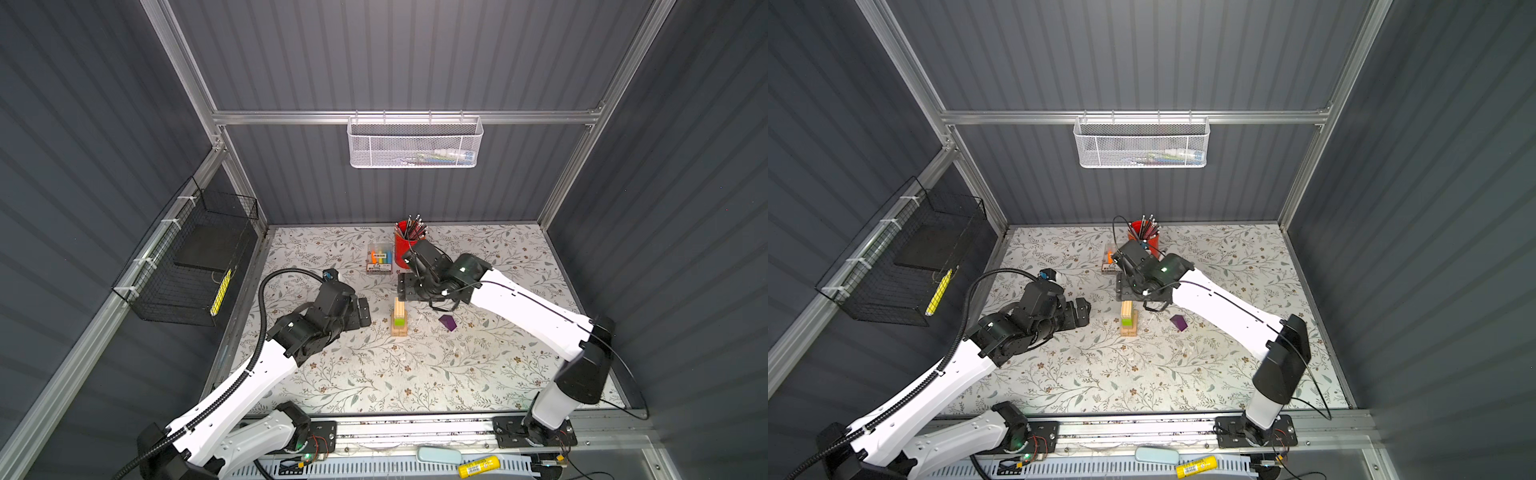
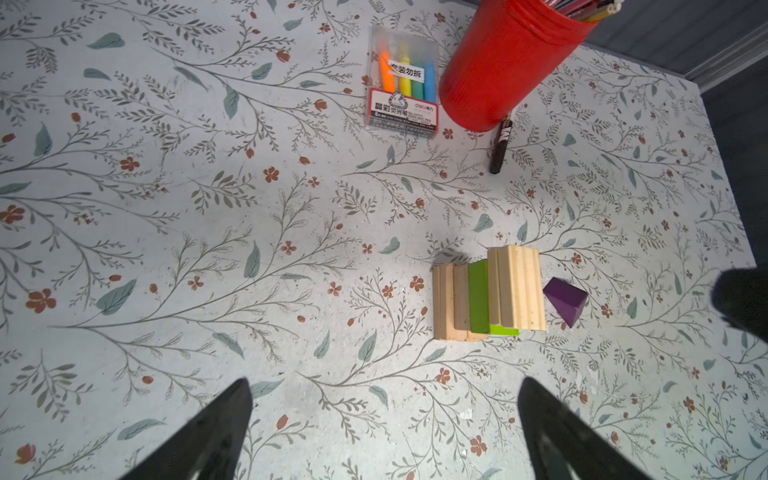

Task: Build the wood block tower
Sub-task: 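Open the right gripper and lift it off the blocks, then lower the right gripper onto the purple cube and grasp it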

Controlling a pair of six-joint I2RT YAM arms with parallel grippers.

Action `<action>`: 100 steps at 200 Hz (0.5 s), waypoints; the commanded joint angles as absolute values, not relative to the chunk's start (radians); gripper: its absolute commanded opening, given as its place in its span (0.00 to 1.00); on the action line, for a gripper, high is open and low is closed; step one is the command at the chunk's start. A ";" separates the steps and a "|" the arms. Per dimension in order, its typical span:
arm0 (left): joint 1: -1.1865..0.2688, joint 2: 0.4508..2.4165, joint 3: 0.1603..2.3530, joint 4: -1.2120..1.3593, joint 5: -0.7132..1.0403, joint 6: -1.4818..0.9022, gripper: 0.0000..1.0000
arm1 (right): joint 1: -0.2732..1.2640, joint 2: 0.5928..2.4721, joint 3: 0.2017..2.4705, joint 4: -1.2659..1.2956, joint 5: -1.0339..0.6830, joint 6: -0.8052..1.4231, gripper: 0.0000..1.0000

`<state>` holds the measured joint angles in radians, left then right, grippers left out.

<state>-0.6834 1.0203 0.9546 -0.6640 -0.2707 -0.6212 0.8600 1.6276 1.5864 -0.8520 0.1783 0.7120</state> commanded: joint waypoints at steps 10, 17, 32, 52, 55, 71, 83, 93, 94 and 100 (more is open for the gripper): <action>-0.676 1.049 0.987 -0.602 -0.176 -0.556 1.00 | 0.760 1.518 1.370 -0.771 0.125 0.600 0.82; -0.676 1.057 0.984 -0.589 -0.159 -0.554 1.00 | 0.734 1.490 1.318 -0.748 0.096 0.589 0.84; -0.676 1.070 0.979 -0.565 -0.128 -0.550 1.00 | 0.689 1.443 1.210 -0.677 0.024 0.534 0.86; -0.678 1.081 0.957 -0.521 -0.099 -0.552 1.00 | 0.635 1.418 1.112 -0.609 -0.020 0.492 0.88; -0.678 1.083 0.952 -0.512 -0.093 -0.551 1.00 | 0.623 1.417 1.098 -0.598 -0.028 0.487 0.88; -0.678 1.090 0.928 -0.466 -0.052 -0.549 1.00 | 0.584 1.433 1.051 -0.554 -0.068 0.459 0.90; -0.681 1.095 0.922 -0.451 -0.041 -0.552 1.00 | 0.569 1.462 1.032 -0.526 -0.077 0.438 0.91; -0.683 1.096 0.915 -0.443 -0.041 -0.554 1.00 | 0.557 1.491 1.031 -0.521 -0.082 0.428 0.91; -0.683 1.095 0.915 -0.441 -0.042 -0.554 1.00 | 0.557 1.495 1.031 -0.520 -0.083 0.426 0.91; -0.685 1.096 0.911 -0.436 -0.044 -0.555 1.00 | 0.552 1.515 1.033 -0.516 -0.086 0.418 0.91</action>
<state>-0.6838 1.0893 0.9356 -0.4881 -0.0864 -0.5743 0.5720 1.4593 1.0405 -0.5961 -0.0345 0.4850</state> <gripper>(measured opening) 0.997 0.910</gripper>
